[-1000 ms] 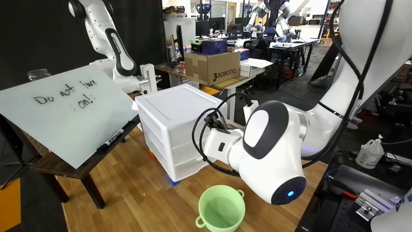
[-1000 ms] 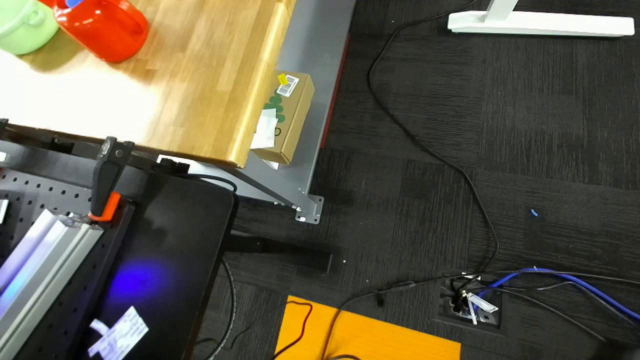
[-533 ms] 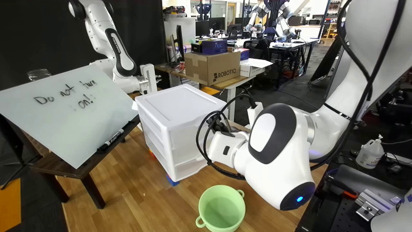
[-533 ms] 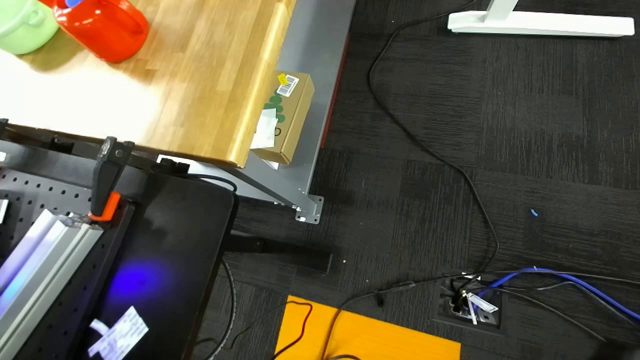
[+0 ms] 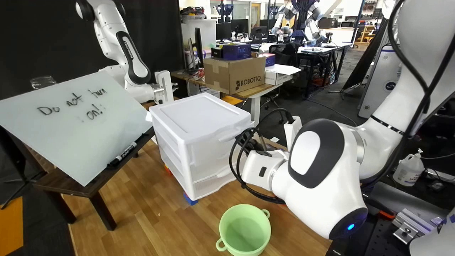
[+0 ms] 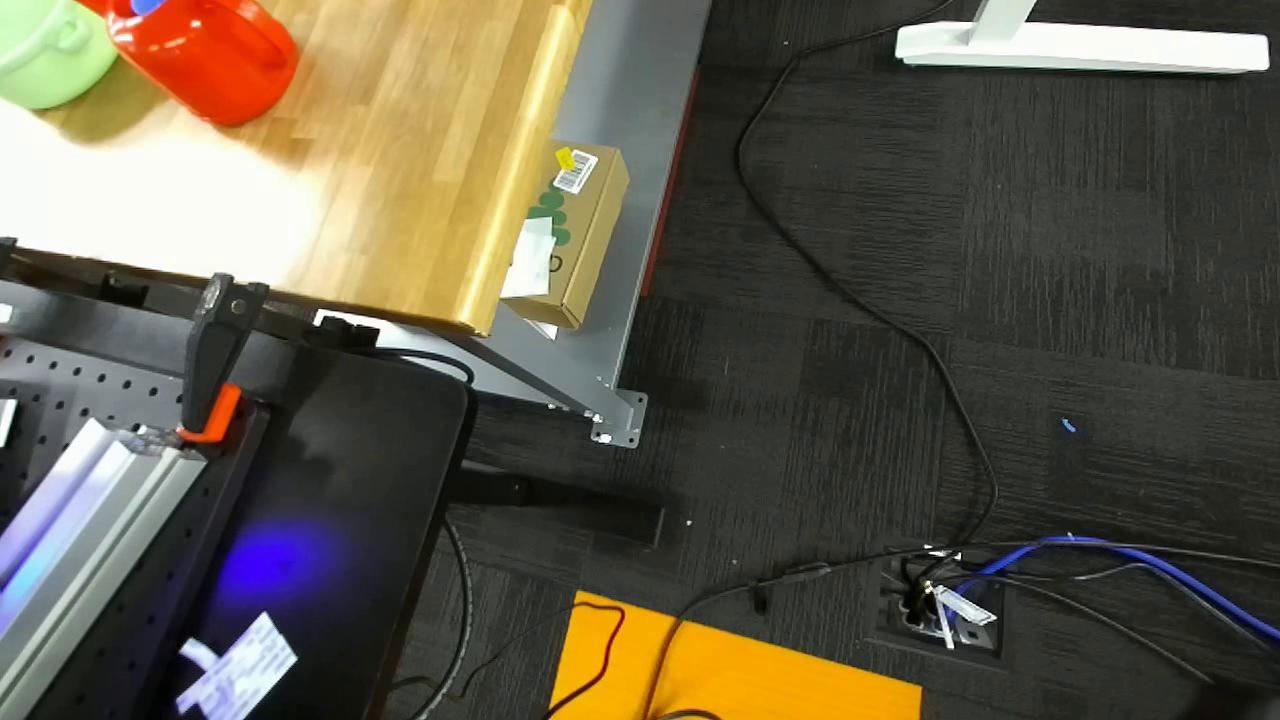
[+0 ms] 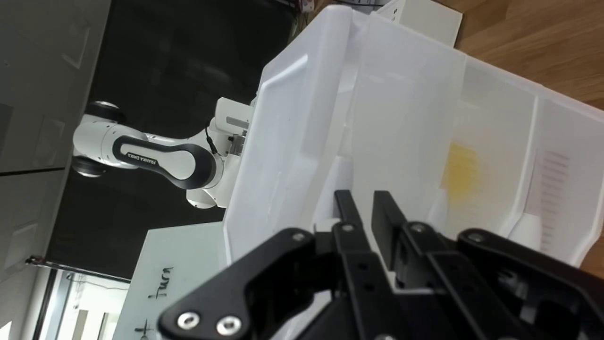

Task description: Open the top drawer

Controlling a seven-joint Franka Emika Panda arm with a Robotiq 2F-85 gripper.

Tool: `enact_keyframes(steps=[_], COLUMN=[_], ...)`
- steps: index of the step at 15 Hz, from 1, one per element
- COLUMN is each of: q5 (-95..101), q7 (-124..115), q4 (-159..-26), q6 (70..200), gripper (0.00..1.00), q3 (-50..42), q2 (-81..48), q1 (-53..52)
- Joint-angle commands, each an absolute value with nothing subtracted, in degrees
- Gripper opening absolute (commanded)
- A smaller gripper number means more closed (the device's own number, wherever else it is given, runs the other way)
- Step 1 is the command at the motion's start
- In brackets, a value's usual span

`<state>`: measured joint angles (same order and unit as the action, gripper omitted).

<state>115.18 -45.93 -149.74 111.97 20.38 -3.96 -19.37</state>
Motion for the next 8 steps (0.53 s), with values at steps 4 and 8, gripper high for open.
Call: enact_keyframes(steps=[4, 8], q5=[116.0, 115.5], q7=[-46.7, -46.2], q4=[-151.1, -151.1], q6=[111.9, 111.6], gripper=[0.04, 0.55], q3=[21.0, 21.3], q2=[-2.9, -2.7], q1=[-19.6, -20.0])
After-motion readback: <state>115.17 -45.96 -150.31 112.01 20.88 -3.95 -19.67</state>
